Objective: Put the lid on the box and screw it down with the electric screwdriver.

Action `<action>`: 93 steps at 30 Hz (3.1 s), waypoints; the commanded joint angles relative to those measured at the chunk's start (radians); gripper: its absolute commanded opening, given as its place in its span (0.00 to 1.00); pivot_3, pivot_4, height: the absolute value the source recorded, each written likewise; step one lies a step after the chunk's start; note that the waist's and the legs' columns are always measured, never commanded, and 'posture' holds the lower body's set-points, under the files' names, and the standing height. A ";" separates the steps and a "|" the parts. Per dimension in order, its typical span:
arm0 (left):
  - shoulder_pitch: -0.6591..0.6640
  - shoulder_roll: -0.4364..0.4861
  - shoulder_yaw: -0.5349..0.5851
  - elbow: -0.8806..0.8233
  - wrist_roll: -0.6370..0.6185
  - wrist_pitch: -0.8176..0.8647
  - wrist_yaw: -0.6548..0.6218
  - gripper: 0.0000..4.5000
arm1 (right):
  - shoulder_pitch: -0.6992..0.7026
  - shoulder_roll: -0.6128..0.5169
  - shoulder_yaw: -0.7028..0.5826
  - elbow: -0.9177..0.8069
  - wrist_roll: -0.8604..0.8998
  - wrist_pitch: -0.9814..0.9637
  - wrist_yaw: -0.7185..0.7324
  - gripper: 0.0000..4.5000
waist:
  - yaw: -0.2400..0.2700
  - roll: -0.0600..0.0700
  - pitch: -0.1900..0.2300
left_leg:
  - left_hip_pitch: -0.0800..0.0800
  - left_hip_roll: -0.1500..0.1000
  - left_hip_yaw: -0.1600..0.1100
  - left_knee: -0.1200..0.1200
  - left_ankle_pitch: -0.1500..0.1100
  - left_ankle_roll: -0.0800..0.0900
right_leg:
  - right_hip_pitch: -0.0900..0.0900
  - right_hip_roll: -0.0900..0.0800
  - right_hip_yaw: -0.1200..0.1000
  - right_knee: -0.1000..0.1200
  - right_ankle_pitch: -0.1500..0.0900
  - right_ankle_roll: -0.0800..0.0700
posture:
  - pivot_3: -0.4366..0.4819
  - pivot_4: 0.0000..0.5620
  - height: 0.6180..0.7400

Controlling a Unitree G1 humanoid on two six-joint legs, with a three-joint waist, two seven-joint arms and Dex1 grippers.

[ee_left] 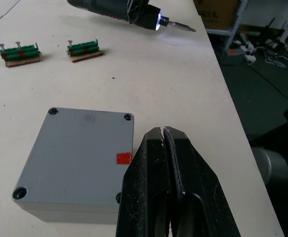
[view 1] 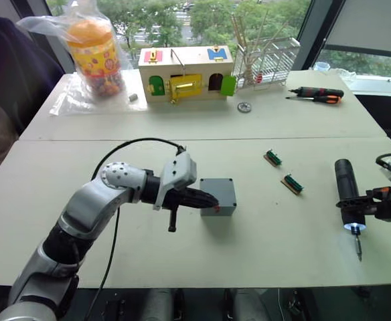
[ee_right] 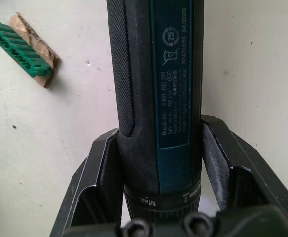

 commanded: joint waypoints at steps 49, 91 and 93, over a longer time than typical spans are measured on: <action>-0.219 -0.185 -0.121 0.718 0.410 -0.420 0.020 0.00 | 0.273 0.402 0.130 -1.057 -0.183 -0.469 0.118 0.99 | 0.001 -0.007 0.003 | 0.001 0.000 -0.006 0.002 0.002 -0.004 | 0.005 0.002 -0.005 0.001 0.000 0.001 | 0.48 0.27 0.72; -0.062 -0.030 0.041 0.296 0.267 -0.187 -0.023 0.00 | 0.497 0.485 -0.488 -0.931 -0.104 -0.442 0.020 0.99 | 0.013 -0.008 0.004 | 0.000 0.001 -0.006 0.003 0.002 -0.003 | 0.005 0.002 -0.005 0.002 0.000 0.001 | 0.48 0.27 0.72; -0.069 -0.044 0.051 0.289 0.244 -0.172 -0.018 0.00 | 0.510 0.493 -0.464 -0.878 -0.169 -0.522 -0.010 0.99 | 0.017 -0.008 0.004 | 0.001 0.000 -0.005 0.003 0.002 -0.003 | 0.005 0.001 -0.005 0.001 0.000 0.001 | 0.48 0.27 0.72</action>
